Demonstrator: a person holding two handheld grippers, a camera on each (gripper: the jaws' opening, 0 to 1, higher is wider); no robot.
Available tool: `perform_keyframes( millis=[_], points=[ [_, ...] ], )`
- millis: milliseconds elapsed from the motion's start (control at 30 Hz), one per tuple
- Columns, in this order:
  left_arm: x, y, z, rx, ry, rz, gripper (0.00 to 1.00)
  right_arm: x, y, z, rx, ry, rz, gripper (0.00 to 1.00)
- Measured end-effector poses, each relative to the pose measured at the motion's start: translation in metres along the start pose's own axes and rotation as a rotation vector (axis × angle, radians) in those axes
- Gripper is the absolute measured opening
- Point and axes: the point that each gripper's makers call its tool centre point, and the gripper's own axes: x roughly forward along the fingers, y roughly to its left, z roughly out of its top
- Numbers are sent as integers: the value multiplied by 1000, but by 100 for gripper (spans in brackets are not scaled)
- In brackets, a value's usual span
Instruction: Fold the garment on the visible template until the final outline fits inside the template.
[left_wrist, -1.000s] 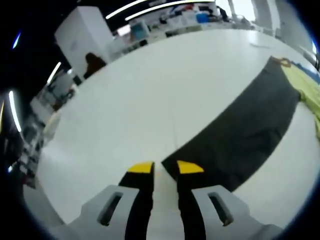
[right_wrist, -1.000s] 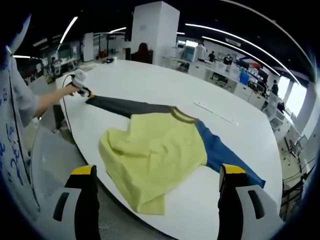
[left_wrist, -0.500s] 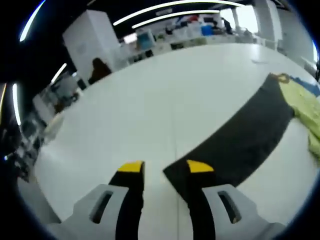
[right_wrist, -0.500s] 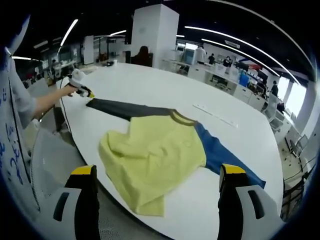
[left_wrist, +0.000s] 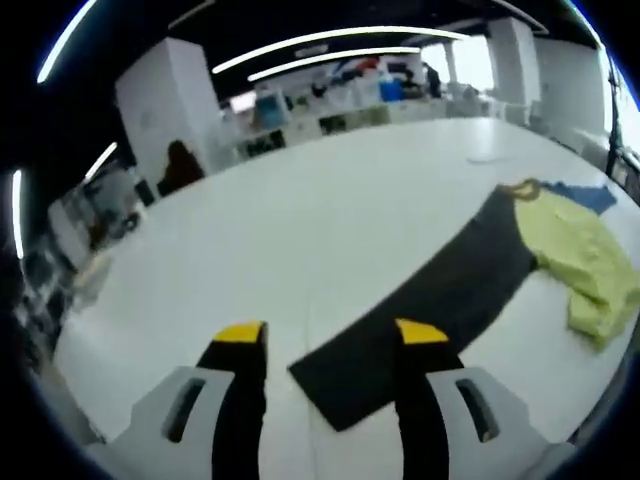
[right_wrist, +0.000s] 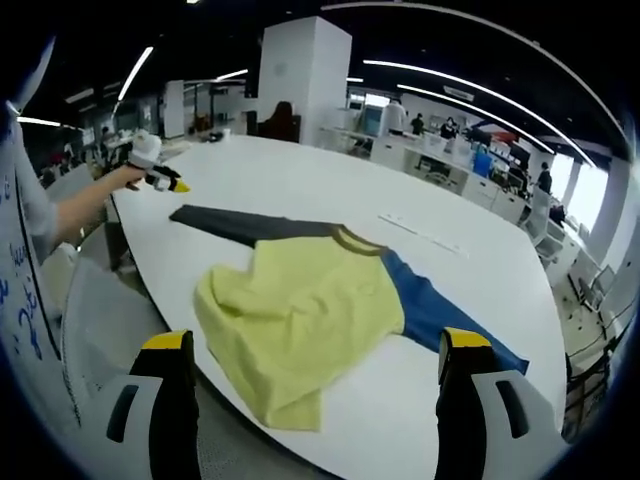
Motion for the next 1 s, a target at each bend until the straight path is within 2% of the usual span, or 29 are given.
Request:
perform_keyframes(
  millis=[133, 233, 400, 500, 600, 700, 800, 867, 1000],
  points=[
    [-6, -13, 6, 15, -8, -33, 56, -3, -5, 1, 0, -13, -8, 100],
    [-11, -23, 7, 12, -8, -68, 56, -5, -8, 1, -2, -17, -12, 100],
    [-21, -33, 11, 27, -17, -86, 58, -7, -9, -2, 2, -22, -8, 100],
    [-25, -42, 16, 7, -31, -124, 64, -7, -9, -3, 1, -24, -8, 100],
    [-30, -49, 21, 21, -40, -140, 65, -9, -11, -2, 0, -31, -9, 100],
    [-35, -56, 28, 33, -54, -157, 69, -11, -13, -2, -4, -39, -11, 100],
    [-43, -65, 41, 45, -100, -172, 74, -14, -16, -2, -5, -44, -14, 100],
    [-49, -71, 49, 40, -126, -196, 73, -17, -18, -2, -4, -49, -18, 100],
    [-57, -80, 57, 58, -142, -211, 76, -22, -21, -3, -6, -55, -23, 100]
  ],
)
